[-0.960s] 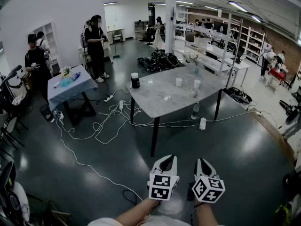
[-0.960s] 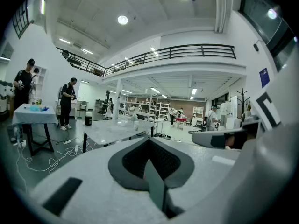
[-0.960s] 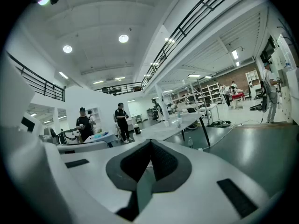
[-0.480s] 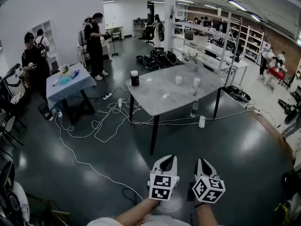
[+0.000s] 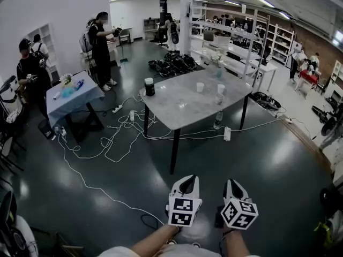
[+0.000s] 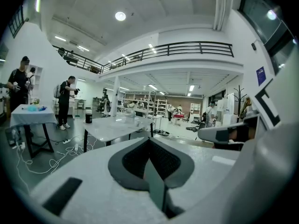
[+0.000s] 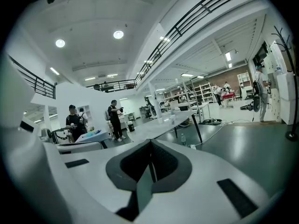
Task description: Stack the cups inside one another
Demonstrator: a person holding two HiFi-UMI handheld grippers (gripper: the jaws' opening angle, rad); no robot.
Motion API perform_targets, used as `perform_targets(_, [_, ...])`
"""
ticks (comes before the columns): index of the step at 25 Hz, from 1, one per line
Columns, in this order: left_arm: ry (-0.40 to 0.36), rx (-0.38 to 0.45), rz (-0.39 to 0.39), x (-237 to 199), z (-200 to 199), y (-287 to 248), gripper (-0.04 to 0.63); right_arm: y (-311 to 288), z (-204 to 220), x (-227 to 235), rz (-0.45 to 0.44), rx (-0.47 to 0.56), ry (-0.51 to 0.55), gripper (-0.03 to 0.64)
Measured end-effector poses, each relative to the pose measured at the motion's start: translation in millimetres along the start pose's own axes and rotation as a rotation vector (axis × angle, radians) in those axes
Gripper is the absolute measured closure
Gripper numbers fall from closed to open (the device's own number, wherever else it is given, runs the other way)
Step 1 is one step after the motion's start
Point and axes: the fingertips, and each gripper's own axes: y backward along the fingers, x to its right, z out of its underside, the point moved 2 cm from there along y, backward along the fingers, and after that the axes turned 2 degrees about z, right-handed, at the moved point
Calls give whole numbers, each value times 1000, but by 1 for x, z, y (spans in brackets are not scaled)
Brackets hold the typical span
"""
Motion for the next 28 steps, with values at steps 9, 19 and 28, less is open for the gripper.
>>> perform_targets(9, [17,-25,16,-20,7,-2,601,-10,6,-7,48,-19,-6,609])
perform_targets(19, [15,-27,-5,-37,5,-31,601,-48,0,4,44,-28,-7,609])
perform_targets(28, [36,-30,-56,-39,-5,-91,601,-104,-24,34,-2,-39,15,609])
